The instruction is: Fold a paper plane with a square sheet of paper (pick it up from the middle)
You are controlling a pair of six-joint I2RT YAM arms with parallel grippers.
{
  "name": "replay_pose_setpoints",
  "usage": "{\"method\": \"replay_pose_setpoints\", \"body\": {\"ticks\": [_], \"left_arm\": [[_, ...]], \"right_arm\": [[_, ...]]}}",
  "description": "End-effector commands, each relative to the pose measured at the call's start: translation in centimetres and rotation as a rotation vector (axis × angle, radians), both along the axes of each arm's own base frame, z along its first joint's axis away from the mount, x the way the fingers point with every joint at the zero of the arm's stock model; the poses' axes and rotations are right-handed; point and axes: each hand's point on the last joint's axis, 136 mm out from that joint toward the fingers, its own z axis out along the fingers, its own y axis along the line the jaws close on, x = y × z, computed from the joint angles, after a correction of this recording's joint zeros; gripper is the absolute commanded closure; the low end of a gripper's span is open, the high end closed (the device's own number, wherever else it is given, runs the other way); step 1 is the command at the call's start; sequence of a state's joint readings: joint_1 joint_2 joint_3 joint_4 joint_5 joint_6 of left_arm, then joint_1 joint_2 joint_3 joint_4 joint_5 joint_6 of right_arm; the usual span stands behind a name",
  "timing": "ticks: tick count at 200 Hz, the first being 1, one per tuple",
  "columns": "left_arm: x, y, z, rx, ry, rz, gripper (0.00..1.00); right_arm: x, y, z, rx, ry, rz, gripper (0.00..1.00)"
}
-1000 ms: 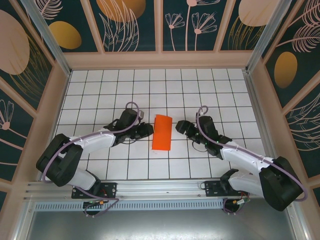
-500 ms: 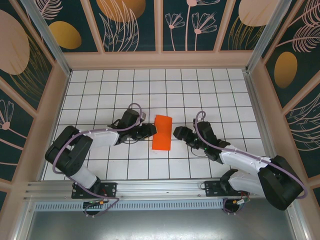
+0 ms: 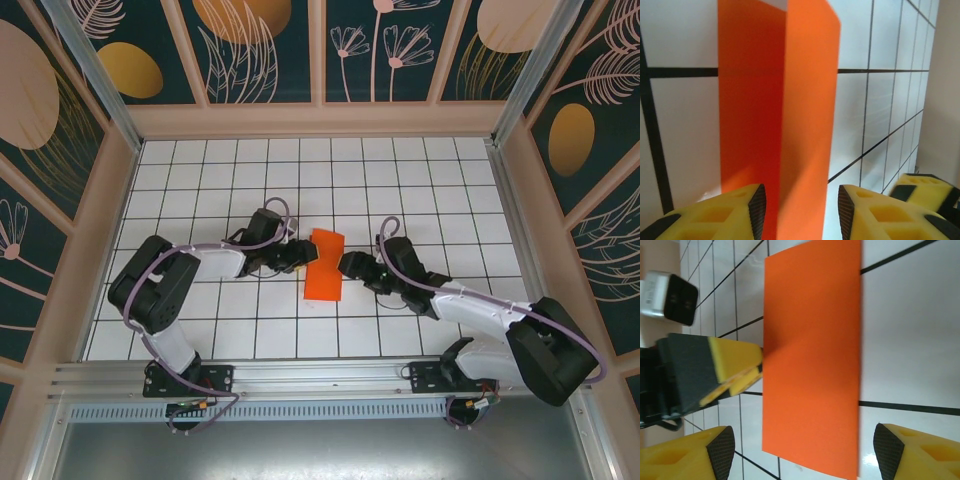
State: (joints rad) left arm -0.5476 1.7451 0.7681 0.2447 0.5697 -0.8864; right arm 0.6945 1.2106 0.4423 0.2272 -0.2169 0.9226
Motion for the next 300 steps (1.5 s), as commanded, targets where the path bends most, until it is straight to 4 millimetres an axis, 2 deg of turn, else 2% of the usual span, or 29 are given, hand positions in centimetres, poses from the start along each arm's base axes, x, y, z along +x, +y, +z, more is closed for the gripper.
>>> {"method": "replay_pose_setpoints", "body": {"ticks": [1,16,34,71,118,151,168,192,208,237,271,300], "left_arm": [[-0.2,0.0,-0.7,0.014,0.015,-0.038,0.56],[0.0,0.2,-0.9,0.037,0.016,-0.029,0.56],[0.1,-0.2,-0.1,-0.004,0.007,-0.023,0.57],[0.1,-1.0,1.2,-0.074,0.006,-0.039,0.68],[0.4,-1.0,1.4,-0.076,-0.002,-0.030,0.80],[0.4,-0.9,1.5,-0.086,-0.008,-0.021,0.92],[0.2,-0.8,1.5,-0.084,-0.007,-0.017,0.92],[0.1,-0.5,1.4,-0.074,-0.013,-0.011,0.92],[-0.1,-0.5,1.2,-0.076,-0.007,-0.013,0.92],[-0.1,-0.4,1.5,-0.072,-0.015,-0.018,0.92],[0.0,-0.5,1.7,-0.065,-0.015,-0.024,0.92],[0.0,-0.6,1.6,-0.067,-0.010,-0.025,0.92]], "right_arm": [[0.6,0.6,1.1,-0.015,-0.034,0.013,0.23],[0.8,0.6,1.4,-0.021,-0.042,0.011,0.23],[0.7,0.9,1.6,-0.023,-0.054,0.033,0.23],[0.4,1.4,1.8,-0.033,-0.094,0.098,0.24],[1.4,1.7,3.1,-0.091,-0.155,0.105,0.21],[1.9,1.2,3.1,-0.129,-0.150,0.091,0.21],[1.4,1.5,3.3,-0.111,-0.166,0.123,0.21],[0.7,1.7,1.9,-0.211,-0.160,0.147,0.29],[-0.1,2.5,1.1,-0.328,-0.181,0.170,0.30],[-1.6,5.2,-0.5,-0.530,-0.226,0.235,0.34],[-3.2,8.3,-0.6,-0.694,-0.344,0.285,0.34],[-4.1,9.0,-0.7,-0.768,-0.395,0.271,0.32]]}}
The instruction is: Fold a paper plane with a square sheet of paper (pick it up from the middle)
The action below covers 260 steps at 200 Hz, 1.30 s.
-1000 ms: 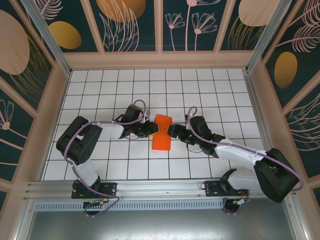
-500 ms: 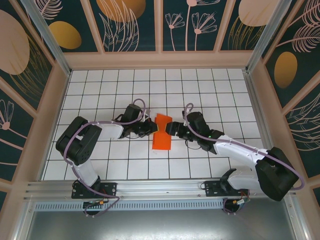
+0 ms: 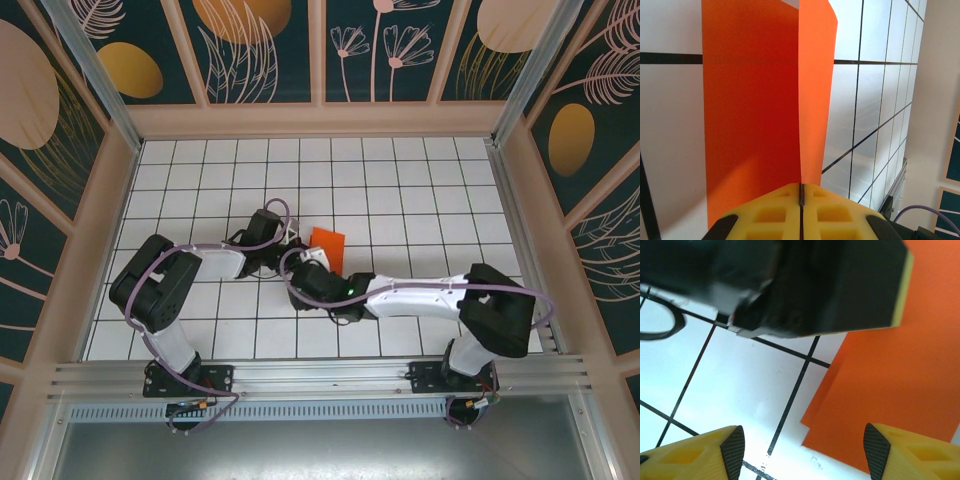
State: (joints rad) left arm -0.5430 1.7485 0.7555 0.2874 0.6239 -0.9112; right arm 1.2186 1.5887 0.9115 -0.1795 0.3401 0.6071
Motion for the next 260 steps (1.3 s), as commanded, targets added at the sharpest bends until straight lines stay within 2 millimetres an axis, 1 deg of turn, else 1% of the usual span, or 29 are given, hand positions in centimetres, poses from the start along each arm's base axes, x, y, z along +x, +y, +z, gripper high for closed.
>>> {"method": "replay_pose_setpoints", "body": {"ticks": [1,13,31,48,63,88,106,140,163,192,210,237,245,260], "left_arm": [[0.4,-0.1,1.2,-0.015,-0.027,-0.006,0.92],[0.3,-0.1,1.2,-0.015,-0.027,-0.006,0.92],[0.4,-0.1,1.3,-0.015,-0.027,-0.005,0.92],[0.3,-0.1,1.1,-0.013,-0.021,-0.007,0.92],[0.2,0.0,1.0,-0.006,-0.017,-0.008,0.92],[0.1,0.1,0.9,-0.001,-0.013,-0.008,0.92],[0.0,0.2,0.8,0.004,-0.013,-0.004,0.91],[-0.1,0.2,0.6,0.003,-0.007,-0.012,0.91],[-0.2,0.2,0.7,0.001,-0.008,-0.006,0.91],[-0.2,0.3,0.5,0.007,-0.006,-0.009,0.91],[-0.2,0.3,0.6,0.005,-0.007,-0.010,0.91],[-0.2,0.3,0.6,0.006,-0.007,-0.007,0.91],[-0.2,0.4,0.4,0.007,-0.005,-0.002,0.91],[-0.3,0.5,0.2,0.012,-0.002,0.004,0.91]], "right_arm": [[0.7,-1.1,0.5,-0.121,-0.117,-0.052,0.32],[0.5,-1.2,0.2,-0.145,-0.130,-0.053,0.32],[0.6,-1.5,-0.4,-0.182,-0.131,-0.071,0.32],[0.5,-1.5,0.2,-0.188,-0.159,-0.083,0.32],[0.6,-1.5,0.7,-0.151,-0.167,-0.096,0.32],[0.6,-1.8,0.3,-0.116,-0.144,-0.099,0.32],[0.5,-2.1,-0.2,-0.129,-0.120,-0.088,0.34],[0.7,-2.6,-0.3,-0.153,-0.111,-0.099,0.33],[1.1,-2.7,0.8,-0.122,-0.109,-0.109,0.33],[1.3,-2.4,2.2,-0.046,-0.114,-0.101,0.32],[1.3,-1.6,2.9,-0.009,-0.127,-0.075,0.34],[1.1,-0.9,4.9,0.024,-0.236,-0.063,0.34],[1.1,-0.8,5.2,0.025,-0.257,-0.055,0.33],[1.1,-0.6,5.0,0.014,-0.274,-0.010,0.32]]}}
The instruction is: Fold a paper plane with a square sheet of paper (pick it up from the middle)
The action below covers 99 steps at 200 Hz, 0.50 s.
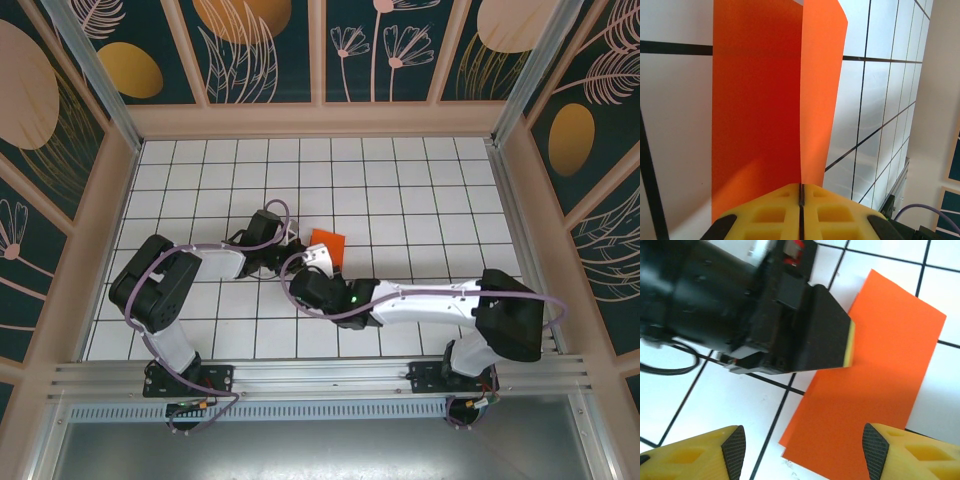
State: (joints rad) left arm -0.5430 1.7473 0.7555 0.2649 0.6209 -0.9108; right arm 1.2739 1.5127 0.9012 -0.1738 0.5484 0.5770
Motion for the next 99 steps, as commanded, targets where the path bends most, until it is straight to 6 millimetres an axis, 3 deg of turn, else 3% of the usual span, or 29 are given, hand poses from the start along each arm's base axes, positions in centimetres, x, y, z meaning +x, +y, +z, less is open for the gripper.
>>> {"method": "replay_pose_setpoints", "body": {"ticks": [1,20,39,63,99], "left_arm": [[0.0,0.3,0.5,-0.001,-0.020,0.002,0.91],[-0.3,0.4,0.3,0.000,-0.015,0.000,0.91],[-0.3,0.5,0.1,0.003,-0.013,0.001,0.91],[-0.1,0.3,0.1,0.001,-0.011,0.000,0.91],[0.0,0.3,0.3,0.004,-0.014,-0.001,0.91]], "right_arm": [[0.2,0.4,1.3,0.010,-0.087,0.046,0.32],[0.2,0.2,1.5,-0.023,-0.143,0.074,0.29],[0.8,-1.1,0.9,-0.044,-0.090,0.008,0.23],[1.1,-1.9,-1.0,-0.102,-0.013,-0.015,0.27],[0.7,-2.3,-1.1,-0.114,-0.021,-0.022,0.26]]}}
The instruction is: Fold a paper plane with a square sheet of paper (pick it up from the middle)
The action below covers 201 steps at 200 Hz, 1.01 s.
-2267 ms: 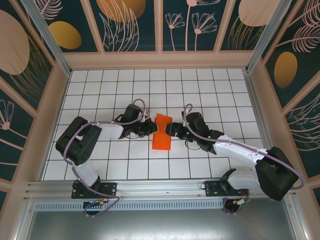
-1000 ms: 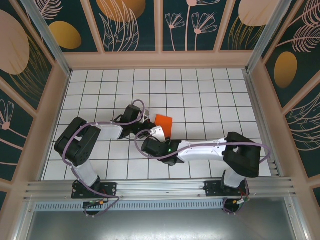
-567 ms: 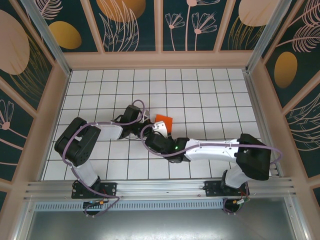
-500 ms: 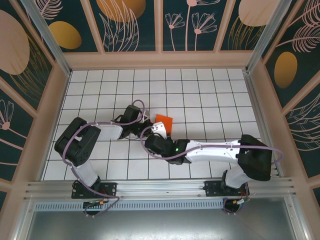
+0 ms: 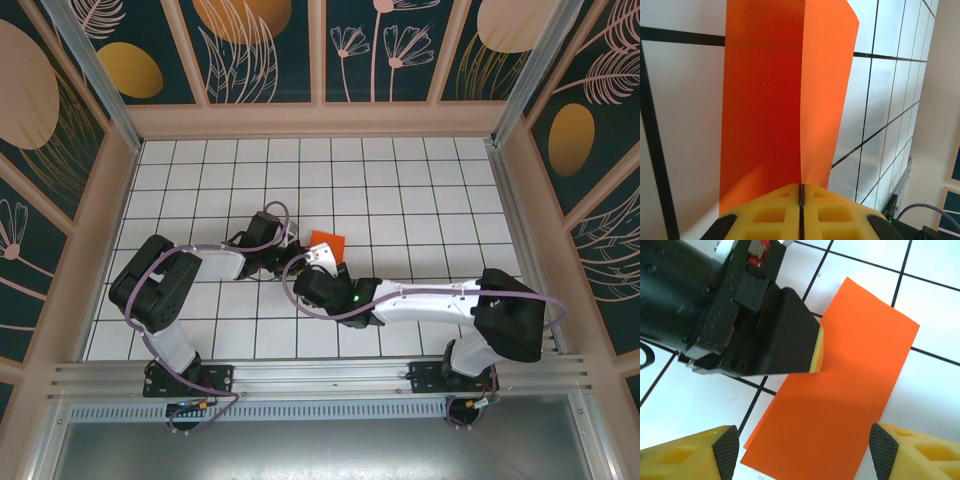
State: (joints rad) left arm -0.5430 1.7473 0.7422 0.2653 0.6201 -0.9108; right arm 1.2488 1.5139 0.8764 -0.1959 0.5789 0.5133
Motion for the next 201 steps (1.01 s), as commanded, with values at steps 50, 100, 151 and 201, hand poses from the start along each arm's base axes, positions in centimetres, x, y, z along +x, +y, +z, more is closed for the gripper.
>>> {"method": "replay_pose_setpoints", "body": {"ticks": [50,100,151,201], "left_arm": [[0.1,0.2,0.7,-0.010,-0.024,0.004,0.91],[0.2,0.4,0.6,0.007,-0.021,0.013,0.91],[0.3,0.3,0.8,-0.001,-0.021,0.012,0.90],[0.2,0.3,0.6,0.005,-0.014,0.012,0.90]], "right_arm": [[-0.8,-0.2,0.0,0.124,0.083,0.011,0.19],[-0.9,-0.3,0.0,0.212,0.144,0.050,0.23],[-1.3,1.9,-3.2,-0.091,0.099,0.068,0.25],[-1.1,1.2,-4.5,-0.214,0.047,0.007,0.30]]}}
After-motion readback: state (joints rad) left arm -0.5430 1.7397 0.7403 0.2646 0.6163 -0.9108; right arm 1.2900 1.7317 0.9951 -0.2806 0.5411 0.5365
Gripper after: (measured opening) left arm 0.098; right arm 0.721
